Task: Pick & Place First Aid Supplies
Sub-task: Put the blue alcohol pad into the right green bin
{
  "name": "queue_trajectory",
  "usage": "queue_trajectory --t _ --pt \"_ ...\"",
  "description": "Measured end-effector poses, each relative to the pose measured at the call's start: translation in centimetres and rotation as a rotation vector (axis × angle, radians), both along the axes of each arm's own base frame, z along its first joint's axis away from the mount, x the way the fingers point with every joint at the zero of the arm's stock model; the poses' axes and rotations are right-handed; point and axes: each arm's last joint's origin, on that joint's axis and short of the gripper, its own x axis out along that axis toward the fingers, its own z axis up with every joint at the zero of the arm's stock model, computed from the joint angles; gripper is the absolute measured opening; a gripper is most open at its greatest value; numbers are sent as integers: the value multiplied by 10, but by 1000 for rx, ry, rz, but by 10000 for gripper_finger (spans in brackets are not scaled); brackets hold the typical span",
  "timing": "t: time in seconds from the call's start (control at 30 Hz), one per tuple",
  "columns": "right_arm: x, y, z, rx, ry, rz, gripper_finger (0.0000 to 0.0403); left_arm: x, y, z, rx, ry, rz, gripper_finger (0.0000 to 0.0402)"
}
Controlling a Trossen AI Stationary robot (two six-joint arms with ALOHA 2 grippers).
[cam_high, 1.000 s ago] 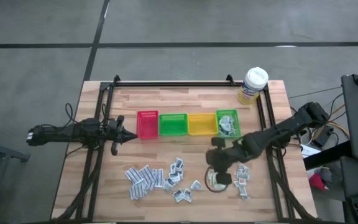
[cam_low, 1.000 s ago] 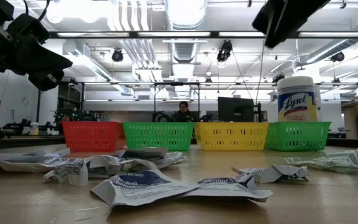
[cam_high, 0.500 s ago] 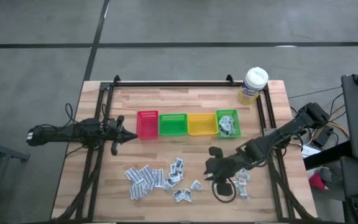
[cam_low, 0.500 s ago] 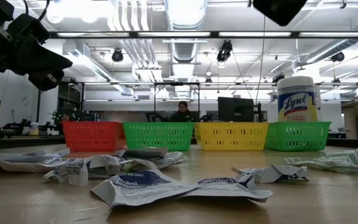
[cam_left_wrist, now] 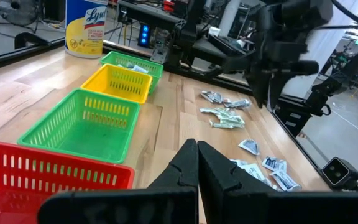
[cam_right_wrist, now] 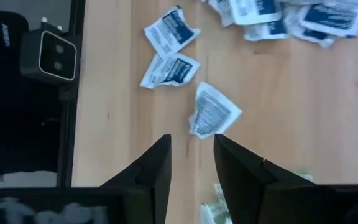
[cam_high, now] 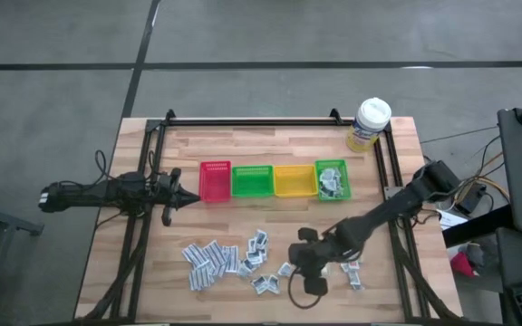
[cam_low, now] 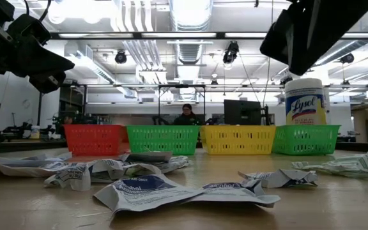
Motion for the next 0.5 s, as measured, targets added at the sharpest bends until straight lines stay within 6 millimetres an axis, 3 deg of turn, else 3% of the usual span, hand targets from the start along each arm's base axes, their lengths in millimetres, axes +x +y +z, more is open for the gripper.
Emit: queue_trajectory --t 0.27,0.5 --pt "25 15 -6 -21 10 76 107 0 0 0 -6 0 1 0" --pt "41 24 -17 -98 123 108 113 0 0 0 -7 0 1 0"
